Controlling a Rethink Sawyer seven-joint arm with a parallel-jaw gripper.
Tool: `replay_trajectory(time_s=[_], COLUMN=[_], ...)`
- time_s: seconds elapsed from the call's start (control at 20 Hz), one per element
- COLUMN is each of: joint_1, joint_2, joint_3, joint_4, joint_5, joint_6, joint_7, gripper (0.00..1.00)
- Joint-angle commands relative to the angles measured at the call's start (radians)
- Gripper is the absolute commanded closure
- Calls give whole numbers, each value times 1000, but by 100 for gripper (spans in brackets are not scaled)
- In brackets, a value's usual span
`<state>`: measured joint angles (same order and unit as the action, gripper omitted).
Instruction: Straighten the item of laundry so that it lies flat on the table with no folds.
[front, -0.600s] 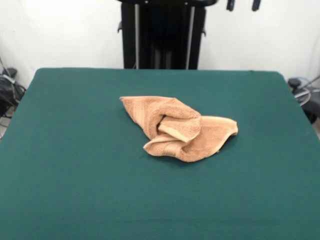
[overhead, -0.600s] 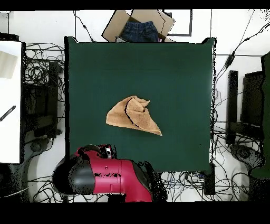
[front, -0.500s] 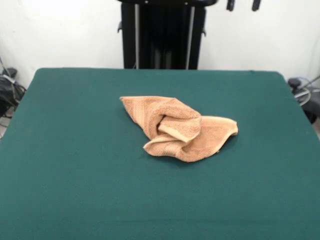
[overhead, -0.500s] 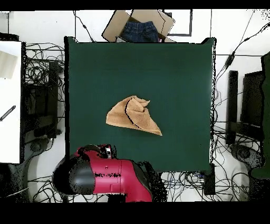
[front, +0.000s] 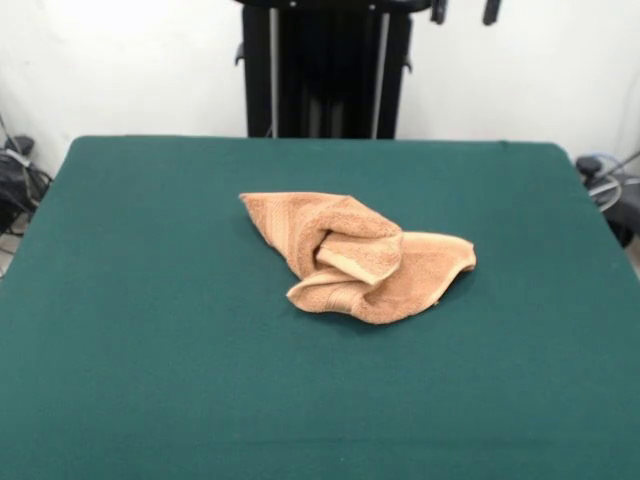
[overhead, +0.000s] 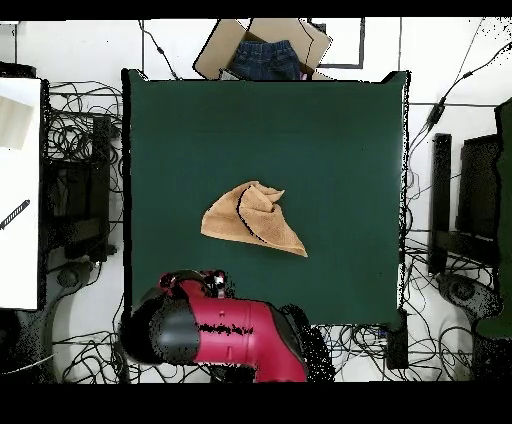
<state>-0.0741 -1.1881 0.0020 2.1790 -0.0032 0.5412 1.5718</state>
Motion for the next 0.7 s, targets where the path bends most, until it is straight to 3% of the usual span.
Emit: replay_trajectory(time_s=[0.05,0.3,0.7], joint_1=[-61,-100,-85], joint_2=[63,210,402], joint_3=[84,148,140], joint_4=[56,24,-96], joint_5=[8,9,-55], joint_6=[-26,-117,-239], joint_7=[46,46,77], gripper=[0,0,0])
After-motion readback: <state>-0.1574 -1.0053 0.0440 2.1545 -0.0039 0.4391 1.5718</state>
